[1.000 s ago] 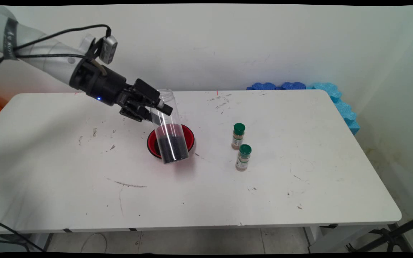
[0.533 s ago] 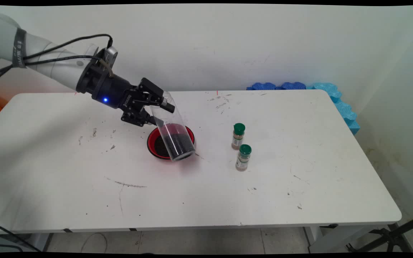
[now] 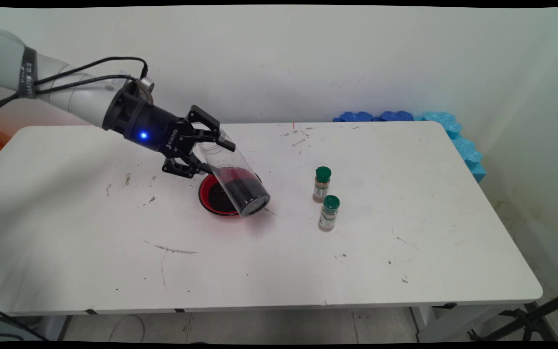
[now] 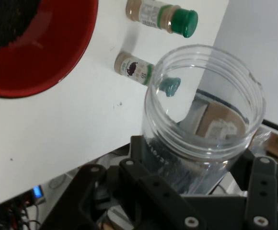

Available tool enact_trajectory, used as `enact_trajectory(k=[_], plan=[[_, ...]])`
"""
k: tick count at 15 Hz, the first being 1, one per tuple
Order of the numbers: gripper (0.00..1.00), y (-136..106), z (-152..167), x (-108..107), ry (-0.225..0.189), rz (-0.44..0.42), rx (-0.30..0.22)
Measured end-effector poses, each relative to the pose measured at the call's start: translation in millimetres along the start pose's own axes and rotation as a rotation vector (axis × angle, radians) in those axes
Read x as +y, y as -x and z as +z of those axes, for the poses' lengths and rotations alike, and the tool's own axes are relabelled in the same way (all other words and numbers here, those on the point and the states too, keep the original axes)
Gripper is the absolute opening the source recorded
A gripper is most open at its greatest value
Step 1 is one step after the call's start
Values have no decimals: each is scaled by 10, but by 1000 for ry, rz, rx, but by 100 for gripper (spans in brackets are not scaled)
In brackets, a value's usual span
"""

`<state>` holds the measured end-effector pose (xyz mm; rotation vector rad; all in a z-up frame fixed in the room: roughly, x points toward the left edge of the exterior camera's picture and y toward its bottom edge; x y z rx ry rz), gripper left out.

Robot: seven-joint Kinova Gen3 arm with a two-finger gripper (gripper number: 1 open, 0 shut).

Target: Pour the black seasoning powder in the red bowl

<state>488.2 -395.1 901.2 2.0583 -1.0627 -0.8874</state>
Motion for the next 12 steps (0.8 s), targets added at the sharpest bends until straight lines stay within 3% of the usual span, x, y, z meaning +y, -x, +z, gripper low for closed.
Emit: enact_trajectory(k=[12], plan=[[0,50,-29,-127,55,-340,7]])
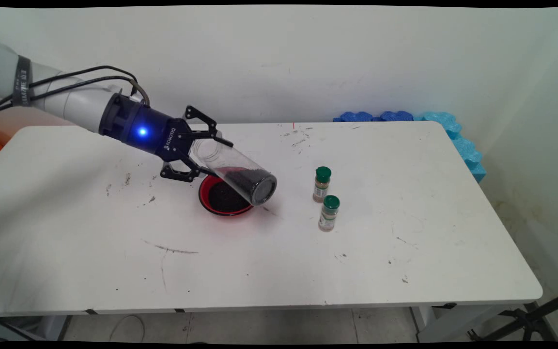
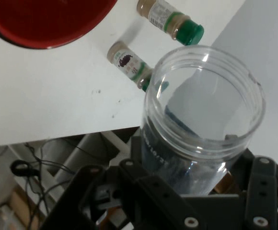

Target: Pour the black seasoning powder in the red bowl

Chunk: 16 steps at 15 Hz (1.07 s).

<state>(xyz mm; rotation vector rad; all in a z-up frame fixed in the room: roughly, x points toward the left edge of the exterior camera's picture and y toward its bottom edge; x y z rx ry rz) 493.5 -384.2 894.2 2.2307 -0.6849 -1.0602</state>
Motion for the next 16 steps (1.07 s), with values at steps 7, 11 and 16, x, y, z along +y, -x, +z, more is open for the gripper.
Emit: enact_trajectory(k=[7,11,16], plan=[[0,22,8,-38,33,-149,-9],[0,32,24,-49,50,-217,-17],[0,43,47,-61,63,-272,-28]])
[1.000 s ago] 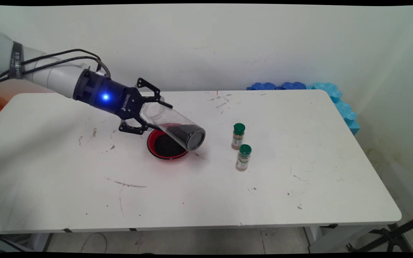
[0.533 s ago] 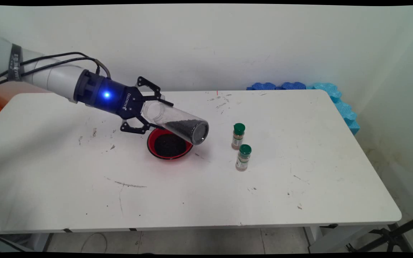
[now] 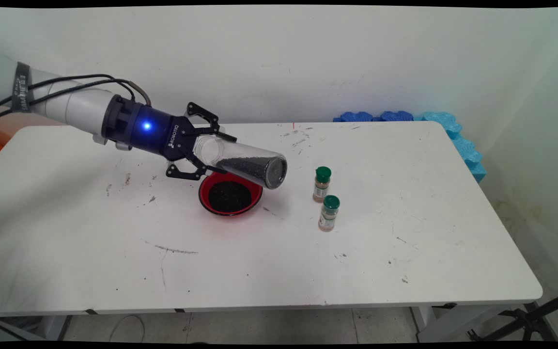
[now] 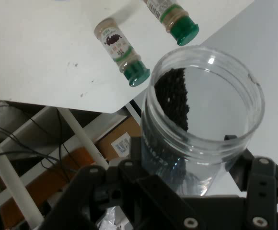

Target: Pour the black seasoning powder in the red bowl

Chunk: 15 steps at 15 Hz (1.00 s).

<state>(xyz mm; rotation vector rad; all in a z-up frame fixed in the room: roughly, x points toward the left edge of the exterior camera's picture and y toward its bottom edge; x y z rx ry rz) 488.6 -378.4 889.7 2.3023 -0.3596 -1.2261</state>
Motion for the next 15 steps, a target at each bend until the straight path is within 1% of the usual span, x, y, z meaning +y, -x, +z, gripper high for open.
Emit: enact_trajectory(k=[15], plan=[[0,-21,168,-26,23,-80,-25]])
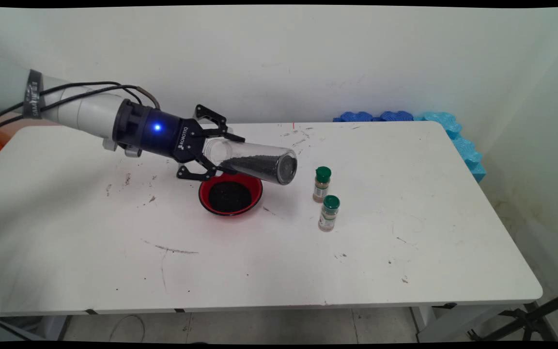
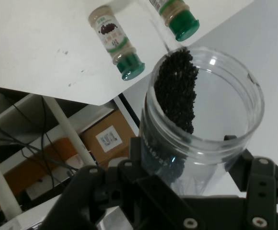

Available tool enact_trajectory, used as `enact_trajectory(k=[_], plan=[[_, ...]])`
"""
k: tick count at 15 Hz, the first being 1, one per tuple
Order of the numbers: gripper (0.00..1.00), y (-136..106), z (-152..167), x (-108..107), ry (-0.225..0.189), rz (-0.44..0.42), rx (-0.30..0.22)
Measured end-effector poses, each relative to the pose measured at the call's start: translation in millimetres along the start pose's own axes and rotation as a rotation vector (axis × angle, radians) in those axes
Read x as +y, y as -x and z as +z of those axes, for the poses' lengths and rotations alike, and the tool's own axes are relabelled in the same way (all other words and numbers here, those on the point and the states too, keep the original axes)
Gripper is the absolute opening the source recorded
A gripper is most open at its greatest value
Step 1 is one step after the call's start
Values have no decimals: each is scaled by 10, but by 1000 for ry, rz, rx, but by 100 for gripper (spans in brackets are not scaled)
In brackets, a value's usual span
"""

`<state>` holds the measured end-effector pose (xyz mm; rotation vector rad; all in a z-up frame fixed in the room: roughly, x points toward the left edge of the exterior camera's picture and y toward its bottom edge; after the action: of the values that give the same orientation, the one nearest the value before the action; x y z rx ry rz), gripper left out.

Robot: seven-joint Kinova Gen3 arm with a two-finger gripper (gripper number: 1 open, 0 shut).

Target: Pour the black seasoning powder in the red bowl

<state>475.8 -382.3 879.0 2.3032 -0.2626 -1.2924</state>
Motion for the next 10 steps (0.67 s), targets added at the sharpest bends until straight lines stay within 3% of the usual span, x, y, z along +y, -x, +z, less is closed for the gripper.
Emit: enact_trajectory(k=[10], plan=[[0,-48,124,12,27,-63,-29]])
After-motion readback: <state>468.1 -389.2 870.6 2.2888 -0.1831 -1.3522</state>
